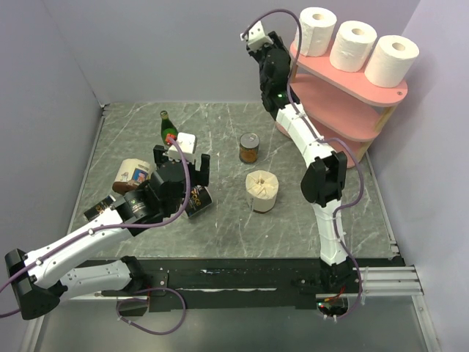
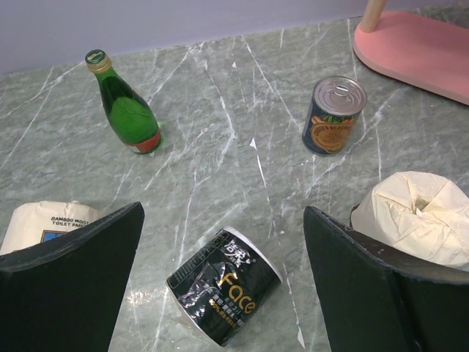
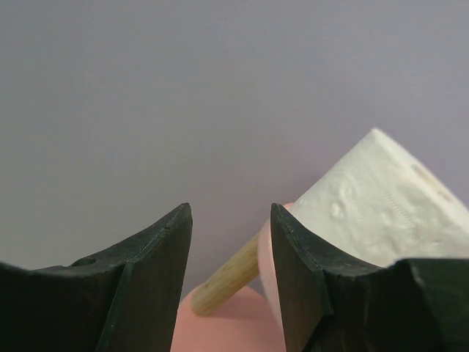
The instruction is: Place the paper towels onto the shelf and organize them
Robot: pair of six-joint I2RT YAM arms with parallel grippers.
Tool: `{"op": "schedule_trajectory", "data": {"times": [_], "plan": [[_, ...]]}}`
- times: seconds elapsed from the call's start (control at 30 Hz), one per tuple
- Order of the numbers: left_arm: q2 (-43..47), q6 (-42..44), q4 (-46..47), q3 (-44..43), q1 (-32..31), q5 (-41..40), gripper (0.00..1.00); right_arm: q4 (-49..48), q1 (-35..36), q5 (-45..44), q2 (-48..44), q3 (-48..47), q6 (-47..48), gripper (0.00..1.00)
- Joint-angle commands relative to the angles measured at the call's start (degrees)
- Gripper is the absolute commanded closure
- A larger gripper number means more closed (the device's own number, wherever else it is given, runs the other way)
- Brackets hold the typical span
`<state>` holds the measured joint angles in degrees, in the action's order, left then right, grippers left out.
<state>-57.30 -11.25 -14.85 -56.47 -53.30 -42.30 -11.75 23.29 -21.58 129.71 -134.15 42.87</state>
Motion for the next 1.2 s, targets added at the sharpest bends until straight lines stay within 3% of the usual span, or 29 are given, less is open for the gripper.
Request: {"op": "schedule_trajectory", "data": {"times": [0.0, 0.37, 1.17], "plan": [[0.87, 0.43, 1.49, -0.49, -0.31, -0.23, 0.04, -6.27, -1.58, -0.04, -0.07, -6.12, -1.74, 0.45], [0.96, 0.08, 1.4, -0.49, -0.31, 0.29, 0.04, -5.39, -4.3, 1.9, 0.1, -6.57, -3.14, 0.45], [1.14, 0.17, 1.49, -0.57, -0.23, -0.32, 0.04, -5.48, -7.21, -4.95, -1.3, -4.11, -2.44, 0.45]]}}
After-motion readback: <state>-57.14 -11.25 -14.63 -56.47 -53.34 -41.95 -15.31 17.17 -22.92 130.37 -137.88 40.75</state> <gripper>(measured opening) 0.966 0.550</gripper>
